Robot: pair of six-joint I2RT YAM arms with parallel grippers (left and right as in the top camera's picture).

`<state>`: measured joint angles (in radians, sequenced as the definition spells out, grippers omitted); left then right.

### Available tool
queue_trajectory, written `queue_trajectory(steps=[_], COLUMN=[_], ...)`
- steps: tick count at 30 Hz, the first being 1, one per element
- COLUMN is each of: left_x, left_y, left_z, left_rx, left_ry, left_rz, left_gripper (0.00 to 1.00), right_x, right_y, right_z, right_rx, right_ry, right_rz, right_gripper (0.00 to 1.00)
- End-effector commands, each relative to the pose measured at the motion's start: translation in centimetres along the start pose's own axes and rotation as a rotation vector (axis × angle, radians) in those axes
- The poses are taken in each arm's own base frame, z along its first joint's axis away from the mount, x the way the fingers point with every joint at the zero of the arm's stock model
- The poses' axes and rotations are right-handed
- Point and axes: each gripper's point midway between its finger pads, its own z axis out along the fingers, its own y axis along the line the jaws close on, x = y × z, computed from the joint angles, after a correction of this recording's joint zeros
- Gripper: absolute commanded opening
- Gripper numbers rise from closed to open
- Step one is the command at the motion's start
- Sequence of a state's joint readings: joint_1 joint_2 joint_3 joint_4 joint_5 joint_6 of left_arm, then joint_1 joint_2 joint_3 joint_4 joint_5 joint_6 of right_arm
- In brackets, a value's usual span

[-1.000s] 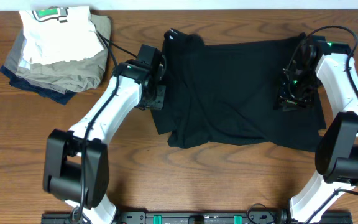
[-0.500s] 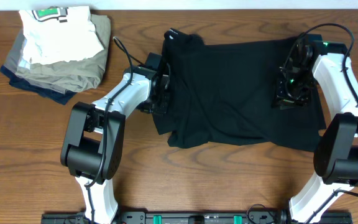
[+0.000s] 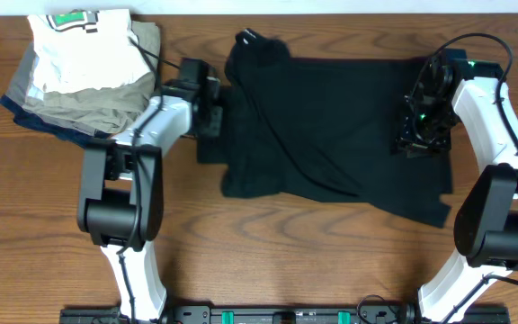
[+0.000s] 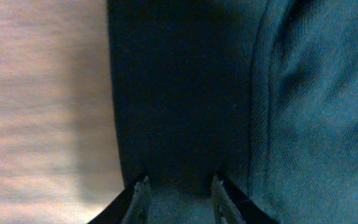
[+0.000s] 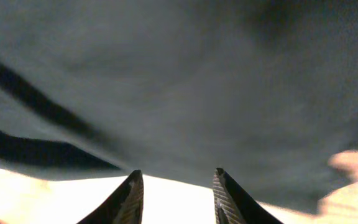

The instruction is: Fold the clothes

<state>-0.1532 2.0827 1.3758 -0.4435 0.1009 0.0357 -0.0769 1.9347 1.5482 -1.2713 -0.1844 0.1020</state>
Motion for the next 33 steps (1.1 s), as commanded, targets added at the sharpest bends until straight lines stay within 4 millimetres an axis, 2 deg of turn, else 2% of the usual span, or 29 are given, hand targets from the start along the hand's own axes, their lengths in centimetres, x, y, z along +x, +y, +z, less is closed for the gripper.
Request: queue_trajectory(steps=[1, 2, 6, 7, 11, 13, 17, 19, 21, 24, 28, 30, 33], left_x=[4.4, 3.9, 2.6, 2.3, 1.4, 0.7, -0.4, -0.1, 0.5, 2.5, 6.3, 7.9, 10.0], left_y=[4.1, 4.4, 4.7, 4.7, 4.5, 4.3, 3.7, 2.9, 2.5, 1.6, -0.3, -1.4, -2.9], left_z=[4.3, 4.3, 3.7, 3.3, 0.3, -2.3, -8.9, -13.2, -15.6, -19.0, -20.8, -20.6, -19.0], left_rx=[-0.085, -0.087, -0.089, -0.089, -0.089, -0.089, -0.080, -0.053, -0.040, -0.009, 0.050, 0.058, 0.061], left_ry=[0.129, 0.112, 0.088, 0.093, 0.113, 0.104, 0.044, 0.010, 0.000, 0.017, 0.118, 0.177, 0.243], left_rz=[-0.025, -0.031, -0.036, -0.037, -0.041, -0.043, -0.113, -0.156, -0.181, -0.224, -0.244, -0.239, -0.193], left_gripper=[0.35, 0.38, 0.91, 0.97, 0.98, 0.98, 0.98, 0.98, 0.98, 0.98, 0.98, 0.98, 1.00], right_x=[-0.5, -0.7, -1.9, -2.1, -2.1, -1.8, 0.1, 2.0, 3.5, 6.1, 8.8, 9.8, 10.9], right_y=[0.3, 0.3, 0.5, 0.6, 0.7, 0.5, -0.5, -1.0, -1.2, -1.3, -1.5, -1.6, -1.8], right_z=[-0.8, -0.8, -1.1, -1.3, -3.1, -4.5, -8.2, -10.4, -11.6, -12.6, -12.4, -11.5, -9.5], right_rx=[0.000, -0.001, -0.008, -0.011, -0.018, -0.019, 0.020, 0.053, 0.064, 0.068, 0.069, 0.066, 0.059], right_ry=[-0.049, -0.060, -0.109, -0.114, -0.157, -0.191, -0.265, -0.298, -0.309, -0.307, -0.284, -0.267, -0.223], right_rz=[-0.020, -0.022, -0.028, -0.019, 0.014, 0.039, 0.102, 0.146, 0.172, 0.200, 0.221, 0.222, 0.222], right_gripper=[0.38, 0.38, 0.40, 0.39, 0.40, 0.40, 0.44, 0.45, 0.47, 0.48, 0.48, 0.48, 0.48])
